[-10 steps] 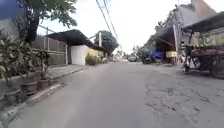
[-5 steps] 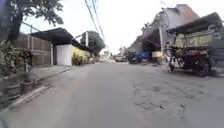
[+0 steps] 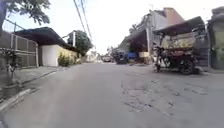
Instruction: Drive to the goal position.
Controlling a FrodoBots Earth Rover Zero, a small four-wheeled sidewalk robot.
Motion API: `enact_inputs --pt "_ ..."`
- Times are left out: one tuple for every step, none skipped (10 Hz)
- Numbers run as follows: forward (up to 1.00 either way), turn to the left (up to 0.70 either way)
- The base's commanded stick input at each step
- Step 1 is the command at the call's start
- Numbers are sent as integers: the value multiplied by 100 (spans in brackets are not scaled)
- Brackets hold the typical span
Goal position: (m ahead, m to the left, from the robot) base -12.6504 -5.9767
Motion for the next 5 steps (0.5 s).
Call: enact_inputs --pt "0 -100" --pt "0 -100" --pt "0 -100" --pt "0 -100" --pt "0 -100"
